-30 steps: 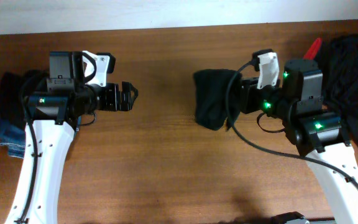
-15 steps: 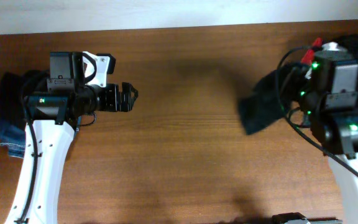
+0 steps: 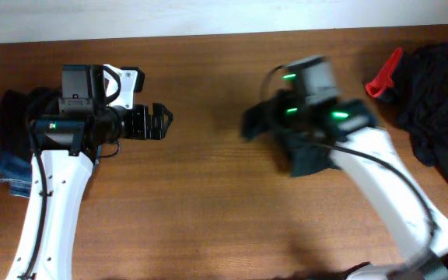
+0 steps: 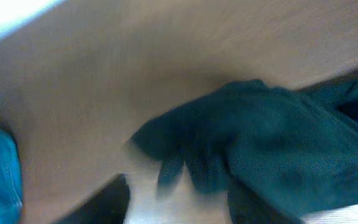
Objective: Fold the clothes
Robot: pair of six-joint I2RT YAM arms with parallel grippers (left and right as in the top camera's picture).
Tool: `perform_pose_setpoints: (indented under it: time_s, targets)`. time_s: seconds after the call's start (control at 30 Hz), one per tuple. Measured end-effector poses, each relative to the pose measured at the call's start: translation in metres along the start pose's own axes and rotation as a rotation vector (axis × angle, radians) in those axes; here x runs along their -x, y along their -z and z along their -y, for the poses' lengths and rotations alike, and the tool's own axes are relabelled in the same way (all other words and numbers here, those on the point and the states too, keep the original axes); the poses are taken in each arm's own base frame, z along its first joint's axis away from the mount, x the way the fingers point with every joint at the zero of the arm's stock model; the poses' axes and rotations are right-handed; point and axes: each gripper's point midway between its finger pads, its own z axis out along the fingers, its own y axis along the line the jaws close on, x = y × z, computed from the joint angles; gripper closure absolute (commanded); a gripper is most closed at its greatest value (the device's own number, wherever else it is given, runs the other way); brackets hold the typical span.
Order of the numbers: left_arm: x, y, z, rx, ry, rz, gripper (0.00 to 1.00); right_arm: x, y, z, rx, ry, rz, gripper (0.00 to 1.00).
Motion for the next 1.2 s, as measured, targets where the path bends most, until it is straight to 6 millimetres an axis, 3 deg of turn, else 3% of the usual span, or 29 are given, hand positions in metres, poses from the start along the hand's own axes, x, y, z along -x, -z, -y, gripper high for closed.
perform_pose_setpoints:
  time_s: [0.1,0.27,0.4,0.47,0.5,0.6,0.8,0.9,1.0,1.1,1.2]
  targets:
    - [0.000,0.000,0.000,0.000,0.000,0.000,0.01,-0.028,-0.021,-0.010,-0.030,0.051,-0.066,0.25]
    - [-0.001,0.000,0.000,0.000,0.002,-0.005,0.01,-0.016,-0.020,0.005,-0.080,0.093,-0.027,0.24]
    - [-0.002,-0.001,0.004,-0.007,-0.013,-0.008,0.01,-0.002,-0.019,0.044,-0.168,0.140,-0.042,0.24]
    - [-0.003,-0.004,0.014,-0.022,-0.036,-0.016,0.01,0.013,-0.017,0.076,-0.227,0.177,-0.049,0.24]
    - [-0.004,-0.005,0.019,-0.030,-0.047,-0.020,0.01,0.018,-0.020,0.093,-0.257,0.194,-0.067,0.24]
    - [-0.004,-0.007,0.023,-0.038,-0.058,-0.021,0.01,0.022,-0.039,0.118,-0.265,0.226,-0.130,0.25]
    - [-0.004,-0.007,0.024,-0.039,-0.060,-0.018,0.01,-0.008,-0.096,0.148,-0.216,0.268,-0.349,0.39]
    - [-0.004,-0.007,0.024,-0.039,-0.060,-0.018,0.01,-0.023,-0.111,0.148,-0.177,0.281,-0.417,0.76]
    - [-0.003,-0.007,0.024,-0.039,-0.060,-0.017,0.01,-0.028,-0.114,0.139,-0.111,0.281,-0.435,0.95]
    - [-0.002,-0.007,0.024,-0.039,-0.062,-0.012,0.01,-0.028,-0.111,0.126,-0.043,0.275,-0.432,0.96]
    - [-0.002,-0.007,0.024,-0.039,-0.063,-0.011,0.01,-0.020,-0.095,0.109,0.033,0.293,-0.395,0.96]
